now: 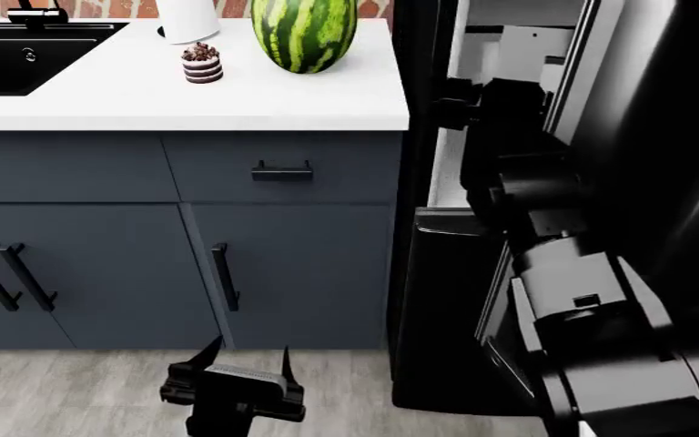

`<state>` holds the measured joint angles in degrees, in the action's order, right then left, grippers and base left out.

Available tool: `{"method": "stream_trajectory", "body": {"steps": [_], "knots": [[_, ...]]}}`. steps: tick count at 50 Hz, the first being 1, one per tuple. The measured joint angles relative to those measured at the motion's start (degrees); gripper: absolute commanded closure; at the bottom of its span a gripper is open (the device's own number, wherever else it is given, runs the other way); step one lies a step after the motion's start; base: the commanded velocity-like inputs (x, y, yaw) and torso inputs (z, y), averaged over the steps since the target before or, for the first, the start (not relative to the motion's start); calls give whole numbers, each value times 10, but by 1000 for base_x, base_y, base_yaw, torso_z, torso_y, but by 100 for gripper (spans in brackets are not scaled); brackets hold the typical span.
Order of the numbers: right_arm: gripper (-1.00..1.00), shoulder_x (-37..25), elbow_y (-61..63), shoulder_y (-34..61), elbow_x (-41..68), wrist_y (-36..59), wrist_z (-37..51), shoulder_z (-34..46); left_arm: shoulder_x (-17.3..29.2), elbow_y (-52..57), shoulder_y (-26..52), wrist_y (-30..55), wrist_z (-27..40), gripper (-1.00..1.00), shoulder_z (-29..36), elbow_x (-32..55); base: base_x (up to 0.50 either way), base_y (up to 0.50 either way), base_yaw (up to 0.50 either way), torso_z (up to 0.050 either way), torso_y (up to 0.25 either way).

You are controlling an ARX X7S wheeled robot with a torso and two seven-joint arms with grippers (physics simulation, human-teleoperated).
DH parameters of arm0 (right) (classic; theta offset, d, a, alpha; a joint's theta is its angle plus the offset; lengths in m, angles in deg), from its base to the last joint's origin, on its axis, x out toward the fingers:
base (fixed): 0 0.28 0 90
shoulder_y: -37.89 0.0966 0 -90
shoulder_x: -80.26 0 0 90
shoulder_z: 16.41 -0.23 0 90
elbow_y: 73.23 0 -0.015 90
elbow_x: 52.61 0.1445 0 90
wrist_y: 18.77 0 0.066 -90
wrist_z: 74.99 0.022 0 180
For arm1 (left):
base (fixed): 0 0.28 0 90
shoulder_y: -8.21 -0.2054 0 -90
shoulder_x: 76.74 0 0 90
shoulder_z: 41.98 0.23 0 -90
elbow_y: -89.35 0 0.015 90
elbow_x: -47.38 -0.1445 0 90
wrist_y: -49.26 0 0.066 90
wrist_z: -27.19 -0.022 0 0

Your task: Open the fridge door

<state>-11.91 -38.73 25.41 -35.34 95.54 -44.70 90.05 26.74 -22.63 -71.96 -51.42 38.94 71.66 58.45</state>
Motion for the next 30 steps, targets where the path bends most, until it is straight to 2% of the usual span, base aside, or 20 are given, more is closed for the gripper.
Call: {"method": "stream_trajectory", "body": {"steps": [14,30], "knots": [[-100,-44,155,-56,36,72,60,-11,2,-1,2,2,5,-100,7,-8,0,0,0,0,0],[-100,-82,278,-108,67,131,78,-8,3,-3,5,4,10,-100,13,-13,0,0,0,0,0]]}}
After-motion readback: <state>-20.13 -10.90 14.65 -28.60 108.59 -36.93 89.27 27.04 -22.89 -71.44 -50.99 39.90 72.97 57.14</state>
